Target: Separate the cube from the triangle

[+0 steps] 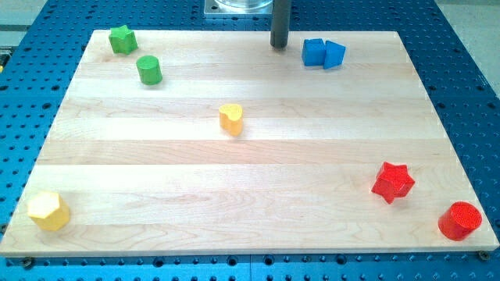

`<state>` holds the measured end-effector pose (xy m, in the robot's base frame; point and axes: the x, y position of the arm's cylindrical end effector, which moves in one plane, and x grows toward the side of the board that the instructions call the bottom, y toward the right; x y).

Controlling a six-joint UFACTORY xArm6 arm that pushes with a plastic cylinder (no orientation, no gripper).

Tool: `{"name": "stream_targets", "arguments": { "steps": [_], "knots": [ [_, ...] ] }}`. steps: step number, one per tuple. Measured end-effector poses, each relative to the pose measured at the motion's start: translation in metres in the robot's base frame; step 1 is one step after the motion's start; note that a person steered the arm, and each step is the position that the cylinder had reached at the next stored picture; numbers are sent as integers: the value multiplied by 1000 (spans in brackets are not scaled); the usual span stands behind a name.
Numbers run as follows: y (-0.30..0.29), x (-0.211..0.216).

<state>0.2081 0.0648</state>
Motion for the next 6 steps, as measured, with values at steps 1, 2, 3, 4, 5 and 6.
{"name": "stream_targets", "arguments": {
  "steps": [1,2,3,4,5,6],
  "knots": [
    [49,17],
    [55,59],
    [39,106],
    [37,133],
    [77,114],
    [118,133]
  ]
}}
